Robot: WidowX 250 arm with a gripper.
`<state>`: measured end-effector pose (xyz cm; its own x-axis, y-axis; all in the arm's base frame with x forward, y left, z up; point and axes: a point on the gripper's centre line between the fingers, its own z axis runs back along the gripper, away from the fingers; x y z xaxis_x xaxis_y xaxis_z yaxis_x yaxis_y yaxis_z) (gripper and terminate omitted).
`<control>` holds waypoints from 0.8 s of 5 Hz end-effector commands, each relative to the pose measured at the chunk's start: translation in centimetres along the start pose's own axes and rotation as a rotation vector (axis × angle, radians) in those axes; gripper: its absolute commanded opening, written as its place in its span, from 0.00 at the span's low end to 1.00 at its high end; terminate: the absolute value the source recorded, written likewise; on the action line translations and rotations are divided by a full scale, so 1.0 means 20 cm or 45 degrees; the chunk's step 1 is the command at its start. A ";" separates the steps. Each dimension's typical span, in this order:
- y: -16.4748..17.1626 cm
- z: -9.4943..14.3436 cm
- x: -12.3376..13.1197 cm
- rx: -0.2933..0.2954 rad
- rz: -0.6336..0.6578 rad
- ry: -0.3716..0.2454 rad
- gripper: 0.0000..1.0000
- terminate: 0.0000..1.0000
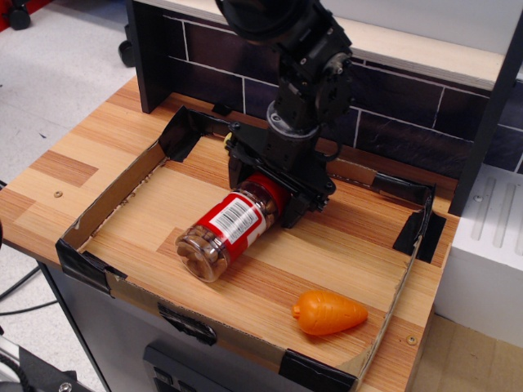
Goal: Upright basil bottle
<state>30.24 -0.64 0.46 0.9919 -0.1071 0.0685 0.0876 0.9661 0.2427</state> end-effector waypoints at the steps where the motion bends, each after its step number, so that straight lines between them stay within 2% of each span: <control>1: 0.01 0.10 0.01 -0.059 -0.047 -0.081 0.00 0.00; 2: 0.06 0.19 0.00 -0.082 -0.040 -0.081 0.00 0.00; 4: 0.12 0.37 -0.02 -0.164 -0.038 -0.174 0.00 0.00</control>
<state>28.59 -0.27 6.57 0.9792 -0.1498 0.1372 0.1359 0.9851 0.1055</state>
